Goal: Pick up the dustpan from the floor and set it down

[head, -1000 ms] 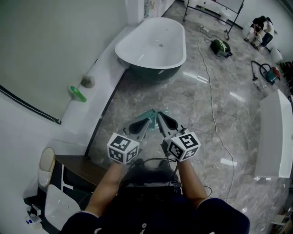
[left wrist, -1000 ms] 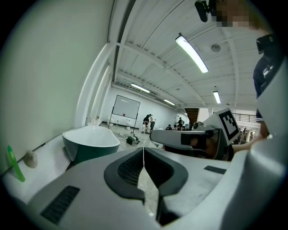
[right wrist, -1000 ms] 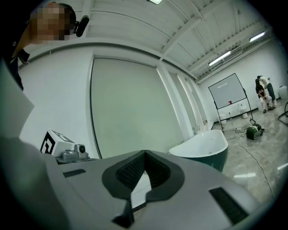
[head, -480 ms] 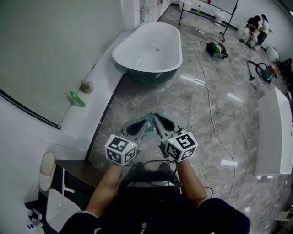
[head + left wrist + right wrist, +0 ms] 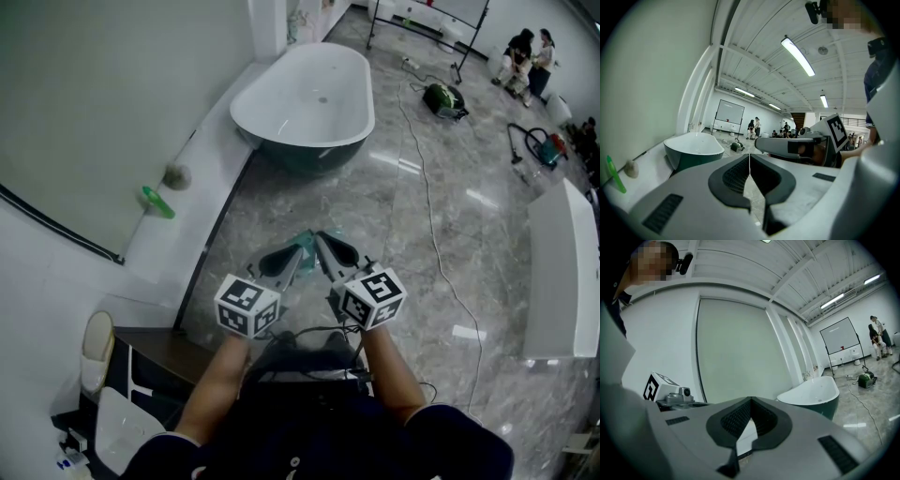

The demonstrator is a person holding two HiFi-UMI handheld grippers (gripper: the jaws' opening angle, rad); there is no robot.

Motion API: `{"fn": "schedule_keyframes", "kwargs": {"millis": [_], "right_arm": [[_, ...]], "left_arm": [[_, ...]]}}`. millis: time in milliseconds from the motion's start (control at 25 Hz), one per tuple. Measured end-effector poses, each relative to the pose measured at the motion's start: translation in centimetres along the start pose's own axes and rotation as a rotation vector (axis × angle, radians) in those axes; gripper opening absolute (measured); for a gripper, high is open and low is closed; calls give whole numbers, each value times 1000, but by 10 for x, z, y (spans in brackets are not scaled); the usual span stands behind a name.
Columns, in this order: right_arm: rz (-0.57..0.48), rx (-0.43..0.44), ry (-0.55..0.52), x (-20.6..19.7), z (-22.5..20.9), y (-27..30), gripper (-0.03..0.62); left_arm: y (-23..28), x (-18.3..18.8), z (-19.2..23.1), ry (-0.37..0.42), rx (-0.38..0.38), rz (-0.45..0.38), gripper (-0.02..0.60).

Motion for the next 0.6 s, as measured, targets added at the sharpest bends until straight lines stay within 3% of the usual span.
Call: {"fn": "schedule_keyframes", "kwargs": {"millis": [600], "right_arm": [[0,3,-7,3,-1,8,7]], "left_arm": [[2,-2,8,-11,-2,6,14]]}}
Point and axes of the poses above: the fingertips, and each gripper's own axes: y forward along the fingers, z to its left, x out of its top, the point moved 9 cm from there along -y, backward along the fingers, and after that the axes turned 8 degrees about -x, right-handed, at the moved point
